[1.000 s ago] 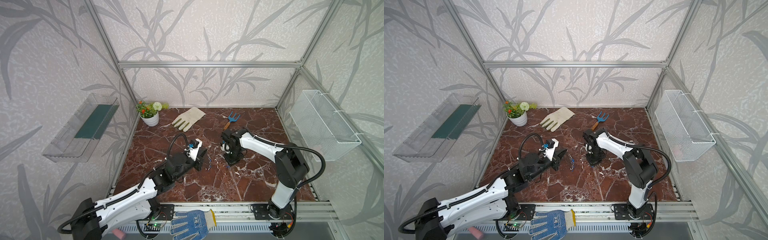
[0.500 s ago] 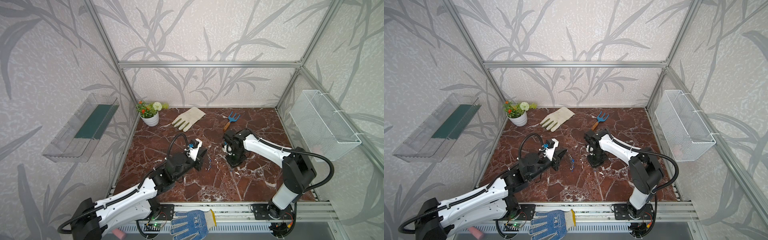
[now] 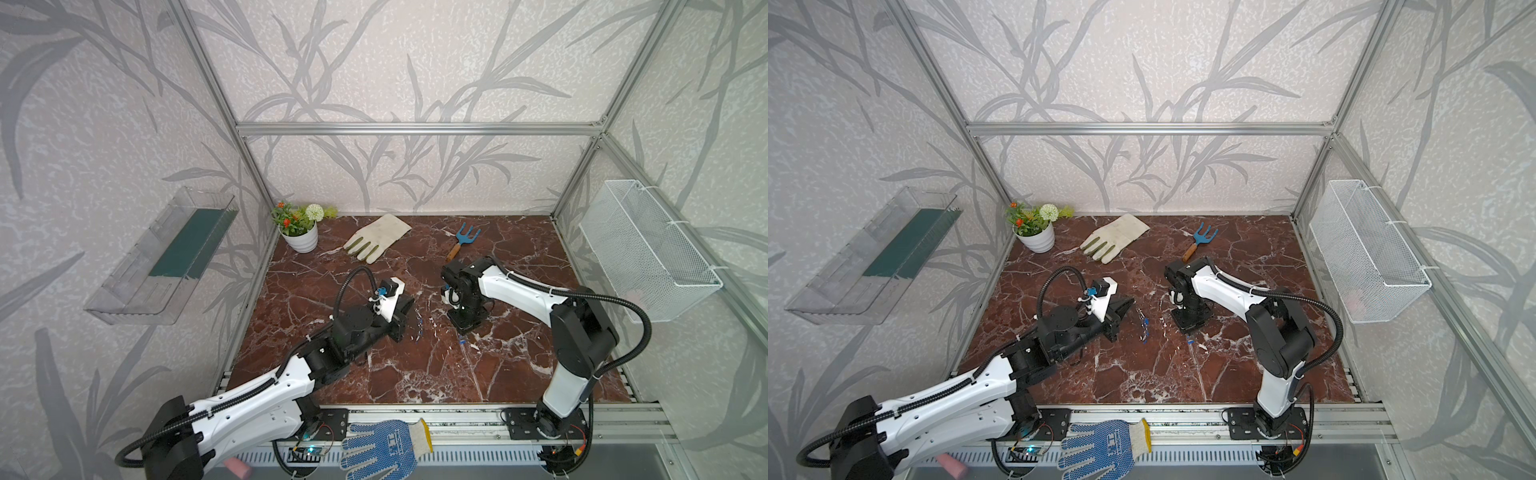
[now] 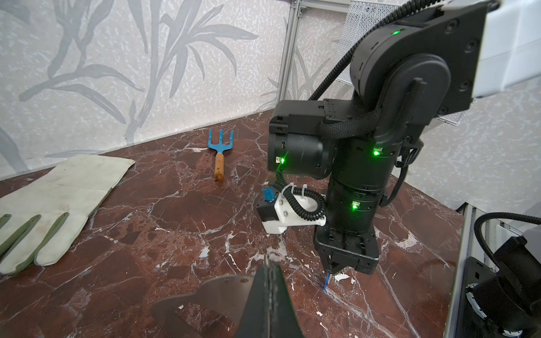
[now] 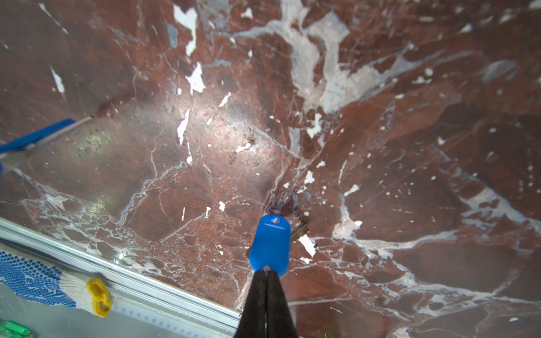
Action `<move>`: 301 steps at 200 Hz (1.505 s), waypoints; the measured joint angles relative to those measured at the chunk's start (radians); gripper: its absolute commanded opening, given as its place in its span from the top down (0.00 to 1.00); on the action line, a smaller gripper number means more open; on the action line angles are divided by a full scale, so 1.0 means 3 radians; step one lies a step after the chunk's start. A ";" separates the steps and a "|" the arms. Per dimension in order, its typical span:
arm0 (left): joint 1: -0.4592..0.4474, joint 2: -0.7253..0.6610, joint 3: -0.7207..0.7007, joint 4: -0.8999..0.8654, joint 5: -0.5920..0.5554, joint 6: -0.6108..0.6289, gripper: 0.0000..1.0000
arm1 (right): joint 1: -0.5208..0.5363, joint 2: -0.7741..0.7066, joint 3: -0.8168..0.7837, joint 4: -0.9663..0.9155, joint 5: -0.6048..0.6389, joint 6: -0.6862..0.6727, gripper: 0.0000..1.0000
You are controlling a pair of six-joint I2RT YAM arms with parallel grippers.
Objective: Attach keys to a key ring
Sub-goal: Place the key at the center of the table.
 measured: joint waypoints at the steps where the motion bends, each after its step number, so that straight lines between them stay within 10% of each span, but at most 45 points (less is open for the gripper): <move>1: 0.0000 0.0000 0.0000 0.0000 0.0000 0.0000 1.00 | 0.0000 0.0004 0.0005 -0.0001 0.0001 0.0000 1.00; 159: -0.0010 -0.0043 0.0000 -0.0003 0.0003 -0.0003 1.00 | 0.0000 0.0595 0.0412 0.0388 0.0006 -0.0017 1.00; 301: -0.0022 -0.0142 -0.0067 0.0160 -0.0225 -0.0182 1.00 | 0.0022 -0.0313 -0.1467 0.3325 0.0154 0.0546 1.00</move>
